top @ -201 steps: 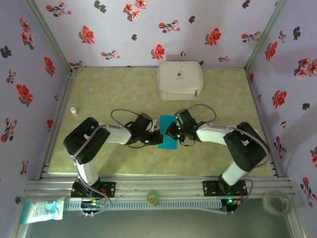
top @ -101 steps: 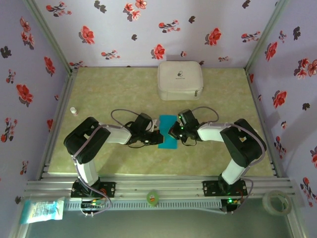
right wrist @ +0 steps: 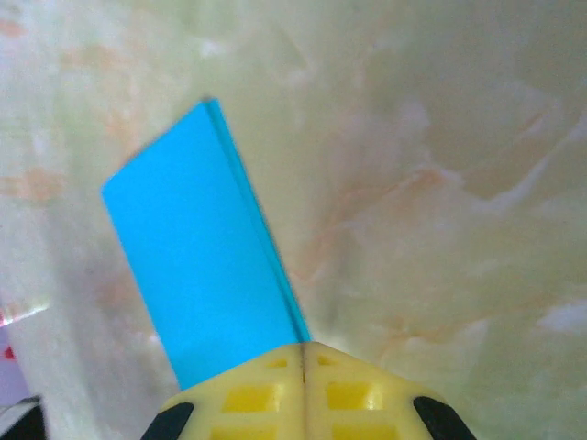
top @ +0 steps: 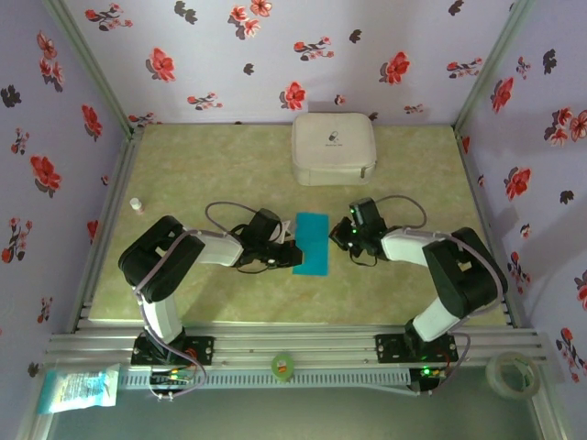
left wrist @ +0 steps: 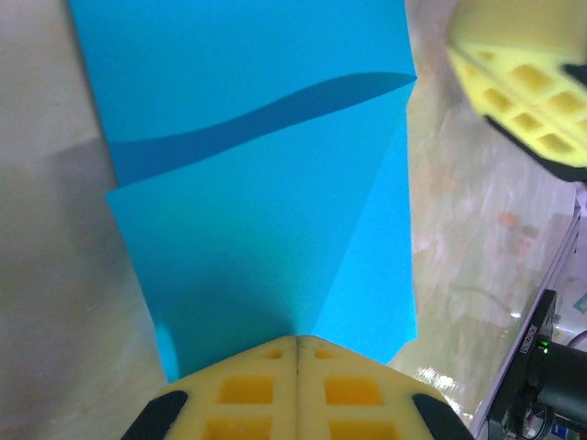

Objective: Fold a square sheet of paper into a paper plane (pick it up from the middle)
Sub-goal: Fold the triangle a second time at the center of the table.

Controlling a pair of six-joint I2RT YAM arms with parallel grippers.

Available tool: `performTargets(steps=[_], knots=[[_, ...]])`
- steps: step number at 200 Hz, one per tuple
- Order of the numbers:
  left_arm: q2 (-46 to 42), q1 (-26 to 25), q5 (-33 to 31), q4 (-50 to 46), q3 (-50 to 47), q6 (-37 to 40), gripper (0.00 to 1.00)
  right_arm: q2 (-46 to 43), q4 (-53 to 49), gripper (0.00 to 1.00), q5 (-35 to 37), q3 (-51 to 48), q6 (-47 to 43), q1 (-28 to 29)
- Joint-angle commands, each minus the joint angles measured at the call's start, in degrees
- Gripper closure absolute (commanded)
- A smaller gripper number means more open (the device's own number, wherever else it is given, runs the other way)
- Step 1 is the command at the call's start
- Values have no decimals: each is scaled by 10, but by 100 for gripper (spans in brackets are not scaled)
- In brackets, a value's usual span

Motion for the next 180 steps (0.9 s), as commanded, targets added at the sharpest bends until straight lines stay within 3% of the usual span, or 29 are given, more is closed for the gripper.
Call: performTargets(steps=[1,50,98,138,180], knots=[[29,-1,-17,-68,-24,4,100,-30,36,100,-4,-1,-5,11],[20,-1,-17,-71,-21,1,100,44,44,100,-21,28,18,76],[1,-1,-7,-69,-16,-8,100,54,0,100,29,-3,24,72],[-46,-1,9,-59,3,-29,98,59,-8,100,18,-17,9,62],[-52,-1,31,-93,49,-2,96,60,-5,100,15,-17,6,62]])
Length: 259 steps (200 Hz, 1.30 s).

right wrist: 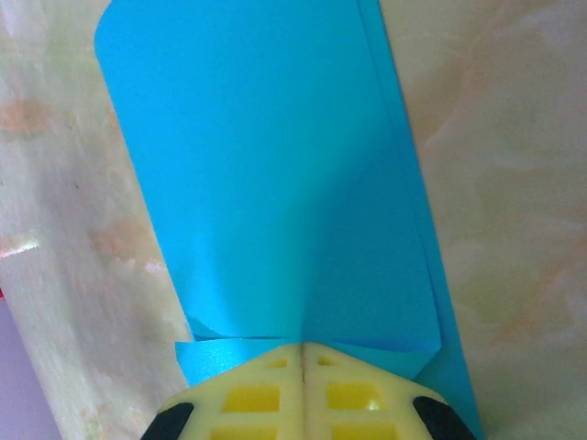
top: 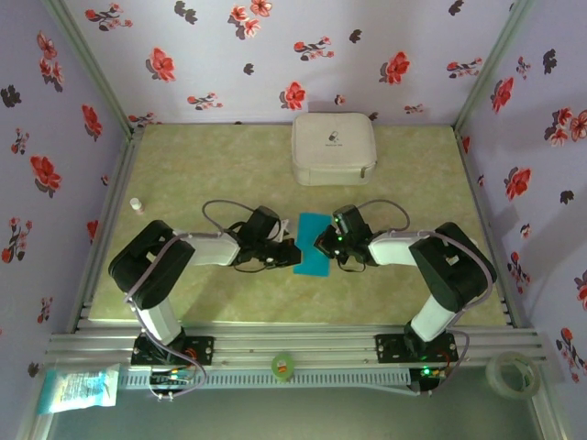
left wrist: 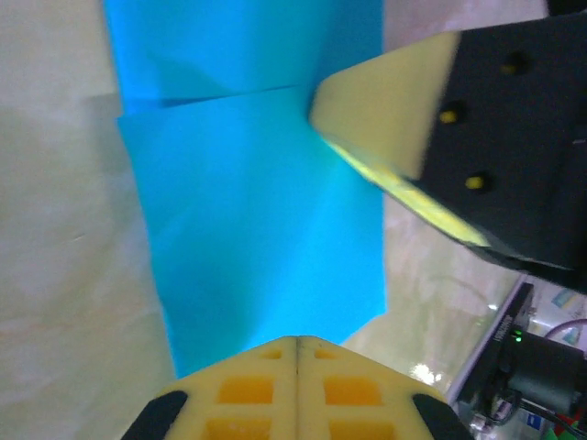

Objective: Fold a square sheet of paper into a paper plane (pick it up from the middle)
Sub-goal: Fold the triangle a second time at the center of the table.

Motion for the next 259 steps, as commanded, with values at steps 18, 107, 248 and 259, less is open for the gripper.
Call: performTargets(steps=[18,107,248,259], knots=[[17,-1,36,-44,56,21,97,6,-44,100,21,-19,-13,-6],[94,-9,38,-79,112,42,96,11,-26,100,15,-24,-1,-6],[53,-8,26,-48,-35,29,93,19,-62,100,29,-24,-20,-7],[44,-8,21,-48,-46,27,93,19,-63,100,28,-25,-21,-7]])
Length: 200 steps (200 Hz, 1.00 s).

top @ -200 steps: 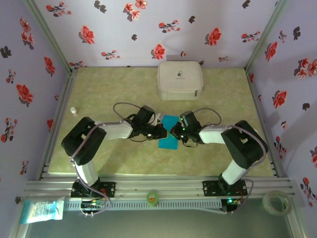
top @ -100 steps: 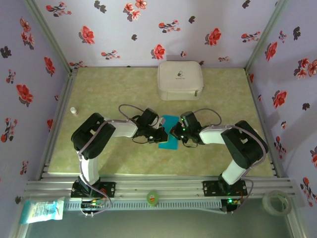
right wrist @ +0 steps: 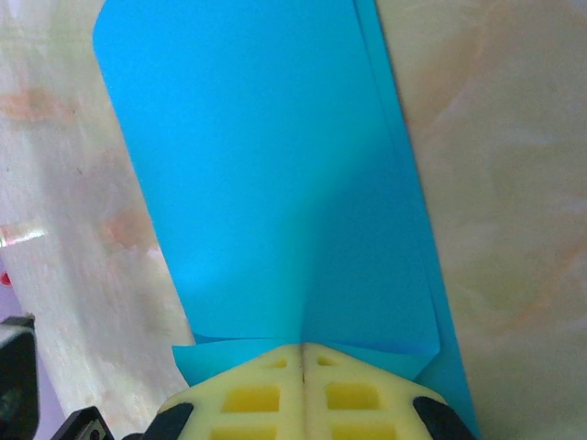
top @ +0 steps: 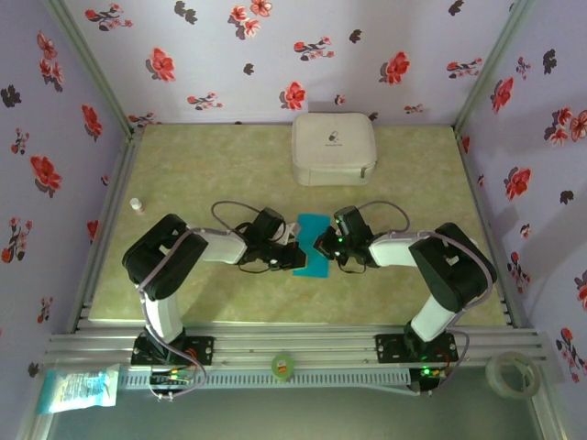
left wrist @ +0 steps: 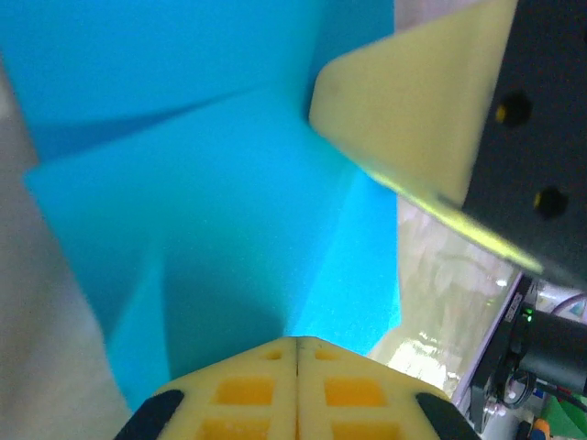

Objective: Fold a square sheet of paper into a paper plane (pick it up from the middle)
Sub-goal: Fold the triangle a second time at the center of the table.

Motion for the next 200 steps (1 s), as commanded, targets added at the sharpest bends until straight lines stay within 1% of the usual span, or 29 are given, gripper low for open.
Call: performTargets(steps=[1,52,79,104,124,140,168,200], knots=[[-10,-2,-12,-75,-48,0,93,19,-78,100,43,-14,-17,-6],[-58,-2,-31,-90,-87,-5,93,19,-78,100,41,-13,-17,-8],[-108,-2,-39,-99,-91,-3,95,16,-77,100,38,-10,-18,-8],[-147,4,-52,-134,-61,21,99,12,-80,100,37,-7,-17,-8],[-160,15,-65,-162,-26,45,100,8,-82,100,38,-3,-17,-8],[-147,24,-52,-168,7,52,100,8,-85,100,38,1,-17,-8],[-86,22,-24,-184,78,56,100,9,-93,100,36,10,-24,-8],[-19,14,-12,-180,117,55,99,11,-103,100,31,21,-30,-8]])
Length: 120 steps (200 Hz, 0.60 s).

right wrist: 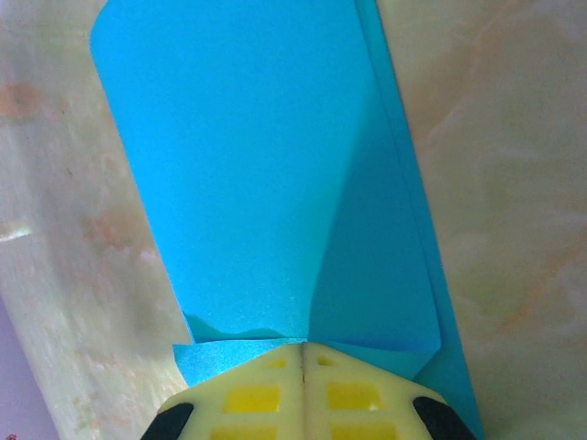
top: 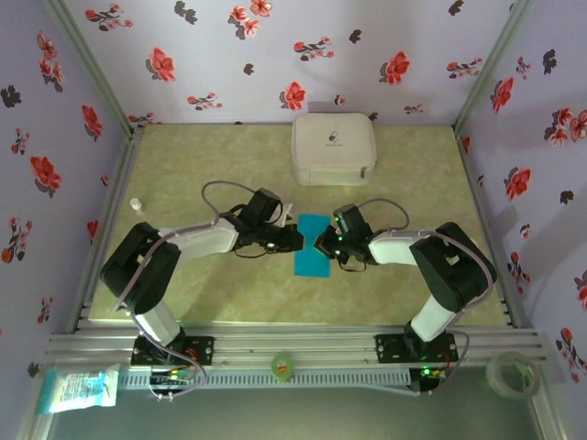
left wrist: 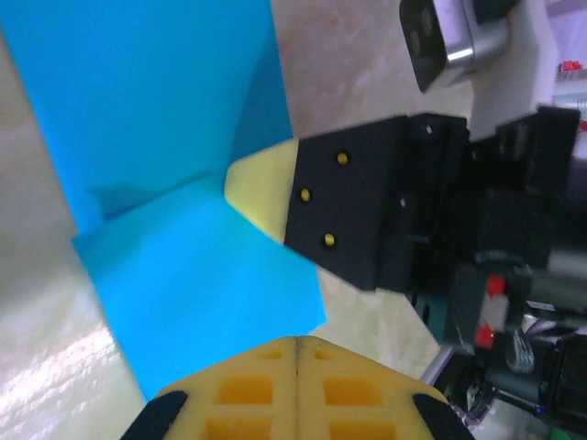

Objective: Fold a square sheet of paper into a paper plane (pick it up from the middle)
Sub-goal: Fold the triangle a second time at the center of the table.

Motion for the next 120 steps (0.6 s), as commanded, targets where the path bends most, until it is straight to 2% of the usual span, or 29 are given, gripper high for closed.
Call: performTargets(steps=[1,35,55,69,90,120], knots=[[50,-6,25,-26,22,16,99,11,-67,100,30,3,-16,-6],[101,-12,26,-27,31,20,99,9,-68,100,28,7,-16,-6],[121,-13,-7,-49,29,24,100,3,-59,100,23,8,-17,-6],[124,-14,-15,-48,15,22,100,-2,-56,100,12,19,-35,-7],[118,-13,-19,-25,-16,8,100,-14,-106,99,-5,59,-75,-5],[111,-13,-26,-15,-35,0,100,-25,-80,99,-27,48,-56,12]])
